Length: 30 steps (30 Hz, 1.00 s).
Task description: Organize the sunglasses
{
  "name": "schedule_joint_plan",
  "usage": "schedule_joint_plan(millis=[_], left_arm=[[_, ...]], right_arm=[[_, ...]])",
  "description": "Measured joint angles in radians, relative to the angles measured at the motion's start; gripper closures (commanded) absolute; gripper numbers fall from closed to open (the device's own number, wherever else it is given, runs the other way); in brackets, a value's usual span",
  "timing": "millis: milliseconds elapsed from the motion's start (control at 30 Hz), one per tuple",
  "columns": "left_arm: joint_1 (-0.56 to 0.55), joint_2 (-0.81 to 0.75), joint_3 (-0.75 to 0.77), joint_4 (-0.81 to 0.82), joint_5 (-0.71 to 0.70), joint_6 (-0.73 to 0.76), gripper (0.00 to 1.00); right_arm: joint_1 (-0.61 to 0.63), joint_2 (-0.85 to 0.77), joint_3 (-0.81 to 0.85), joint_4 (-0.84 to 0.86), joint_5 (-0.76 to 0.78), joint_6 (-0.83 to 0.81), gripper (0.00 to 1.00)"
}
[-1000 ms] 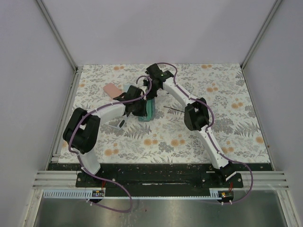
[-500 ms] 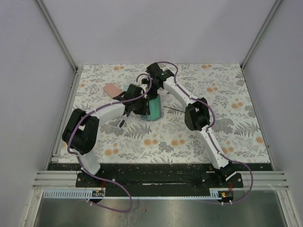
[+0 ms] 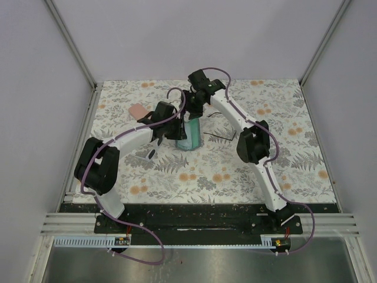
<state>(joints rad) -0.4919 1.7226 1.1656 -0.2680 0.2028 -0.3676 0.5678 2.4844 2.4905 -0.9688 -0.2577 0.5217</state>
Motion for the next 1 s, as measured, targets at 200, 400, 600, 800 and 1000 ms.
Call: schedule_joint_plan(millis=[200, 400, 600, 800, 1000], left_arm=[[0.04, 0.0, 0.0, 0.004, -0.004, -0.007, 0.83], [0.086, 0.003, 0.0, 0.026, -0.015, -0.011, 0.9], [0.102, 0.058, -0.001, 0.044, -0.015, -0.011, 0.89], [0.105, 0.093, -0.003, 0.053, -0.014, -0.01, 0.89], [0.105, 0.108, -0.014, 0.061, -0.008, -0.01, 0.89]], right_arm=[[-0.021, -0.066, -0.099, -0.007, 0.049, -0.016, 0.4], [-0.025, -0.14, -0.219, -0.011, 0.129, -0.036, 0.46], [-0.025, -0.209, -0.358, 0.008, 0.175, -0.055, 0.44], [-0.03, -0.312, -0.534, 0.082, 0.188, -0.055, 0.42], [-0.056, -0.399, -0.655, 0.162, 0.153, -0.055, 0.39]])
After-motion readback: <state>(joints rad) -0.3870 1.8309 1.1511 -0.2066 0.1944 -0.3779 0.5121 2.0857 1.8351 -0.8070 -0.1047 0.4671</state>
